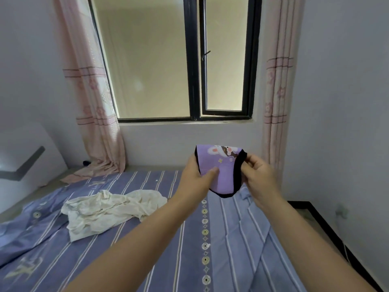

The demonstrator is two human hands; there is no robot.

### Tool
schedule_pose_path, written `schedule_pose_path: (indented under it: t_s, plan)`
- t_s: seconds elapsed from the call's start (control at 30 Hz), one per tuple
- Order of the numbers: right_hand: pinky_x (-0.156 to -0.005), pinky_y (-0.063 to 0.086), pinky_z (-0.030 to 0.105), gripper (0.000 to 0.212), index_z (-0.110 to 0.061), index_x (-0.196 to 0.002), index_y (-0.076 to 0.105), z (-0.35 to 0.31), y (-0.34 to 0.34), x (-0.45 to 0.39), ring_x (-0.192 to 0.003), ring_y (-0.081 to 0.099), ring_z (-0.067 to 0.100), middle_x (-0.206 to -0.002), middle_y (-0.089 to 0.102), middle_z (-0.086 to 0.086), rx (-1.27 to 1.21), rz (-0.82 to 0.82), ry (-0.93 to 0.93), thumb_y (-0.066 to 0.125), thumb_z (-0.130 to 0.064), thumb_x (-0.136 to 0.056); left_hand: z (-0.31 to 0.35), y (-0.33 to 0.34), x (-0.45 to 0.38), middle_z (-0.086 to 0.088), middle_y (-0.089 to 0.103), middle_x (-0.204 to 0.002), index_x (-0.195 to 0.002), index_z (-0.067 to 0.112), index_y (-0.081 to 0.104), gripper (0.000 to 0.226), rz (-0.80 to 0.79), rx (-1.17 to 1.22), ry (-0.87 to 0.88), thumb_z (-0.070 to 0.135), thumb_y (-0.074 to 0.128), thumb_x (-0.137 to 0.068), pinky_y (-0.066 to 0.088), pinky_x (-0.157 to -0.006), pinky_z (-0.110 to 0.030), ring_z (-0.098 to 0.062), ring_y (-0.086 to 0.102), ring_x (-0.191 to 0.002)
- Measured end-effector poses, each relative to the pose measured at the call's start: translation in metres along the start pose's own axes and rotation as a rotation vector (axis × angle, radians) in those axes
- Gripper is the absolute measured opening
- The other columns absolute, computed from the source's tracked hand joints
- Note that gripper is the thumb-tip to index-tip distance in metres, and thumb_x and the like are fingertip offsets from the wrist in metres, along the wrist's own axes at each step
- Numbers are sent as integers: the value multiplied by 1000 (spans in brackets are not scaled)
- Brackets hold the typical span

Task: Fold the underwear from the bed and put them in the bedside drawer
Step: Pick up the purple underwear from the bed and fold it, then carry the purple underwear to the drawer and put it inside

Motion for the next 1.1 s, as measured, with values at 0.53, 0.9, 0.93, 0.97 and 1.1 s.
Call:
schedule_pose_path:
  t_s: [0.53,0.9,0.93,0.97,1.1]
  plan:
    - [-41,34,8,29,-23,-65,51,80,94,45,-50,43,3,-60,48,-2,324,-464,260,52,0,-83,-83,-88,85,6,53,-98,-95,24,44,29,170,0,-340,-4,38,-93,48,-70,-5,-6,52,-89]
    - [-52,42,20,22,-17,-69,58,136,406,228,-60,51,11,-66,57,0,209,-965,514,51,-5,-87,-66,-368,310,0,54,-88,-92,12,47,27,975,176,-529,-9,30,-90,46,-63,-27,-14,54,-77]
    - [-53,43,20,17,-14,-74,60,133,439,249,-62,52,12,-70,59,2,214,-1009,486,52,-7,-87,-59,-395,333,-3,54,-89,-97,7,46,27,972,108,-583,-11,30,-87,44,-63,-28,-17,53,-77]
    - [-56,44,23,10,-10,-82,63,129,478,276,-66,53,14,-75,60,5,218,-1063,446,54,-8,-87,-50,-428,365,-6,55,-91,-102,4,46,28,976,17,-644,-12,31,-84,44,-64,-28,-20,53,-79]
    - [-58,42,27,17,2,-97,62,116,618,383,-72,52,19,-78,60,8,222,-1203,330,56,-8,-85,0,-550,490,-7,54,-87,-94,7,49,23,1014,-429,-779,-10,45,-80,44,-61,-27,-20,53,-80]
Point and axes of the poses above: each hand's wrist, its own x-axis away from the middle knuckle, its own y-axis out of the palm, z = x × y, the point moved 6 cm from there along -x, towards the middle knuckle
